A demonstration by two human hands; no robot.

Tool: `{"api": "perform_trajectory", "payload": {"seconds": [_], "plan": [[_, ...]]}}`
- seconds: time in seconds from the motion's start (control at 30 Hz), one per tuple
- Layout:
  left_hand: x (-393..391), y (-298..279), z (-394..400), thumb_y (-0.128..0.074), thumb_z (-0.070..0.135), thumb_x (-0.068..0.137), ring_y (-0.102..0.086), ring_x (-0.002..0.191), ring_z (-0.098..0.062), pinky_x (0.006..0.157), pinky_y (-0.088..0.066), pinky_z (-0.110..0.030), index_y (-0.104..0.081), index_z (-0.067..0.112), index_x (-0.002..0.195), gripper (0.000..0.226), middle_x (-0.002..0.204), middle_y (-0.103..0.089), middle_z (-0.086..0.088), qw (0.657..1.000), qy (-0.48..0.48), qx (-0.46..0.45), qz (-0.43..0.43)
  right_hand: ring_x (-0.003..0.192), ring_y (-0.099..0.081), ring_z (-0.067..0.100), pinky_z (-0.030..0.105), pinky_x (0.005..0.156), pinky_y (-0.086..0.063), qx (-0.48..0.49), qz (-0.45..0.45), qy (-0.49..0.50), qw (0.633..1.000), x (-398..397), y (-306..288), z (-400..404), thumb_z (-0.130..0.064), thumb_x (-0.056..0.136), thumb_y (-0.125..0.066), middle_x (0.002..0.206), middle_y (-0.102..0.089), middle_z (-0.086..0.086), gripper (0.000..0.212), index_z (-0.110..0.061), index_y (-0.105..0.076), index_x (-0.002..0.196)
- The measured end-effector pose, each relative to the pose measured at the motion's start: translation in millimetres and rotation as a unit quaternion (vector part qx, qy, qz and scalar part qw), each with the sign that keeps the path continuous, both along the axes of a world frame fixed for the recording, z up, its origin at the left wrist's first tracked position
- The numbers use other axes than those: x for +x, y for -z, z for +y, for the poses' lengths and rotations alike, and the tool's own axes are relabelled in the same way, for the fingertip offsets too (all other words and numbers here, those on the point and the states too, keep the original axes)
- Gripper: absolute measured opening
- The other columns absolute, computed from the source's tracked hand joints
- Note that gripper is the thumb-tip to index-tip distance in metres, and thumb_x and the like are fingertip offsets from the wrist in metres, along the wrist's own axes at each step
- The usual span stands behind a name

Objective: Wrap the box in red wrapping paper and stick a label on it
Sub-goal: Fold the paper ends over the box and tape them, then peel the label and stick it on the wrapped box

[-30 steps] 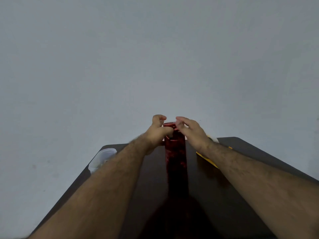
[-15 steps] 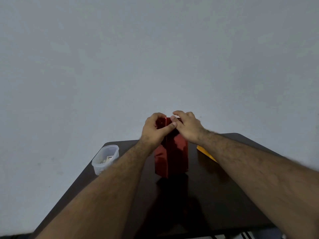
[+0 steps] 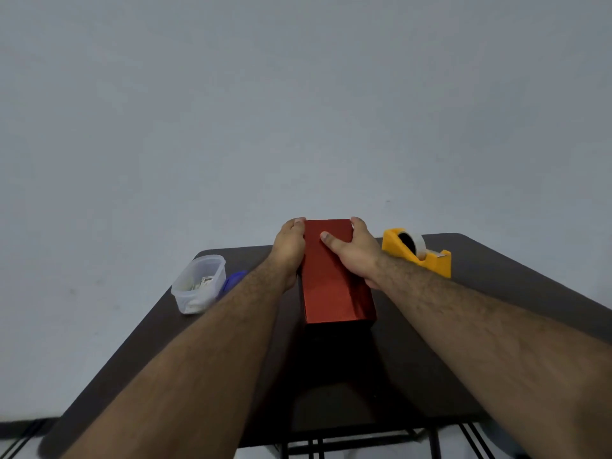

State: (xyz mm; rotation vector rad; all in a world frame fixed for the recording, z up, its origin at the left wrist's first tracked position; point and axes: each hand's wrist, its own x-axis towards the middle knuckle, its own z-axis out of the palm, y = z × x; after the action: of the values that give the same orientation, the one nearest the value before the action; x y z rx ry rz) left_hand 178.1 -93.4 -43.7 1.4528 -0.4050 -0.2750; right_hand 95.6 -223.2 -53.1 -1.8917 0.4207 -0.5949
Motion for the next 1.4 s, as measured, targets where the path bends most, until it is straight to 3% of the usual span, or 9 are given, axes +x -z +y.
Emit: {"api": "perform_trajectory", "payload": {"seconds": [0.37, 0.53, 0.6, 0.67, 0.8, 0.93, 1.1, 1.2, 1.4], "plan": [[21.8, 46.1, -17.1, -0.043, 0.010, 0.105, -0.051, 0.060, -0.019, 0.050, -0.039, -0.027, -0.063, 0.013, 0.082, 0.030, 0.074, -0.058, -0.004, 0.981, -0.050, 0.186, 0.029, 0.072, -0.063, 0.020, 0.033, 0.070, -0.053, 0.112, 0.167, 0.036, 0.979, 12.3, 17.4, 8.1, -0.025, 0.105, -0.067, 0.086, -0.066, 0.007, 0.024, -0.009, -0.057, 0.091], [23.1, 41.6, -18.4, -0.043, 0.007, 0.109, -0.068, 0.092, -0.029, 0.079, -0.059, -0.030, -0.070, 0.001, 0.130, 0.035, 0.104, -0.070, -0.013, 0.976, -0.036, 0.210, 0.034, 0.074, -0.064, 0.021, 0.030, 0.059, -0.049, 0.120, 0.187, 0.017, 0.975, 9.2, 15.2, 9.2, -0.027, 0.107, -0.064, 0.088, -0.068, 0.006, 0.020, -0.009, -0.062, 0.098], [20.4, 42.4, -18.7, -0.043, 0.009, 0.109, -0.063, 0.080, -0.022, 0.059, -0.057, -0.016, -0.061, -0.001, 0.142, 0.039, 0.094, -0.064, -0.008, 0.984, -0.024, 0.171, 0.049, 0.069, -0.064, 0.020, 0.029, 0.055, -0.048, 0.130, 0.188, 0.011, 0.974, 6.1, 14.9, 10.1, -0.026, 0.108, -0.062, 0.084, -0.068, 0.007, 0.020, -0.009, -0.063, 0.097], [17.9, 44.4, -16.0, -0.044, 0.011, 0.109, -0.050, 0.064, -0.013, 0.041, -0.047, -0.017, -0.064, 0.005, 0.134, 0.033, 0.080, -0.051, 0.000, 0.986, -0.037, 0.152, 0.057, 0.068, -0.065, 0.021, 0.029, 0.052, -0.049, 0.143, 0.193, 0.007, 0.971, 3.5, 14.8, 10.5, -0.027, 0.108, -0.062, 0.084, -0.069, 0.008, 0.019, -0.009, -0.064, 0.103], [11.1, 43.7, -10.7, -0.046, 0.015, 0.108, -0.053, 0.065, -0.017, 0.057, -0.048, -0.025, -0.058, 0.014, 0.087, 0.025, 0.078, -0.055, -0.002, 0.984, -0.055, 0.145, 0.090, 0.076, -0.063, 0.023, 0.032, 0.059, -0.050, 0.143, 0.184, 0.015, 0.972, -1.0, 12.1, 10.6, -0.029, 0.108, -0.060, 0.091, -0.067, 0.009, 0.028, -0.004, -0.065, 0.120], [7.5, 39.4, -3.6, -0.049, 0.020, 0.109, -0.057, 0.072, -0.022, 0.069, -0.051, -0.033, -0.061, 0.012, 0.092, 0.022, 0.084, -0.059, -0.006, 0.989, -0.040, 0.086, 0.115, 0.122, -0.062, 0.030, 0.037, 0.100, -0.049, 0.055, 0.157, 0.051, 0.985, -1.0, 2.4, 0.9, -0.030, 0.111, -0.053, 0.136, -0.063, 0.013, 0.047, 0.000, -0.051, 0.146], [17.6, 23.8, 31.7, -0.046, 0.010, 0.103, -0.040, 0.062, -0.013, 0.052, -0.037, -0.022, -0.055, 0.013, 0.083, 0.022, 0.075, -0.047, 0.002, 0.992, -0.086, 0.086, -0.020, 0.133, -0.054, 0.034, 0.032, 0.091, -0.043, -0.150, 0.155, 0.065, 0.974, 11.6, -21.6, 5.6, -0.034, 0.110, -0.047, 0.150, -0.052, 0.016, 0.049, -0.004, -0.046, 0.150], [28.3, 23.6, 69.7, -0.055, 0.015, 0.101, -0.067, 0.085, -0.015, 0.073, -0.056, -0.027, -0.070, 0.019, 0.105, 0.016, 0.098, -0.073, 0.001, 0.982, -0.123, 0.085, -0.117, 0.124, -0.058, 0.031, 0.032, 0.089, -0.044, -0.257, 0.158, 0.014, 0.953, 28.9, -32.8, 33.0, -0.038, 0.109, -0.046, 0.141, -0.059, 0.014, 0.046, -0.006, -0.055, 0.141], [40.5, 44.4, 176.1, -0.062, 0.025, 0.102, -0.065, 0.119, -0.019, 0.104, -0.053, -0.038, -0.068, 0.020, 0.133, 0.033, 0.127, -0.073, 0.002, 0.856, -0.304, 0.230, -0.350, 0.129, -0.057, 0.028, 0.034, 0.098, -0.047, -0.345, 0.135, -0.070, 0.926, 83.1, -25.5, 120.7, -0.040, 0.109, -0.048, 0.143, -0.060, 0.010, 0.044, -0.012, -0.059, 0.141]]}}
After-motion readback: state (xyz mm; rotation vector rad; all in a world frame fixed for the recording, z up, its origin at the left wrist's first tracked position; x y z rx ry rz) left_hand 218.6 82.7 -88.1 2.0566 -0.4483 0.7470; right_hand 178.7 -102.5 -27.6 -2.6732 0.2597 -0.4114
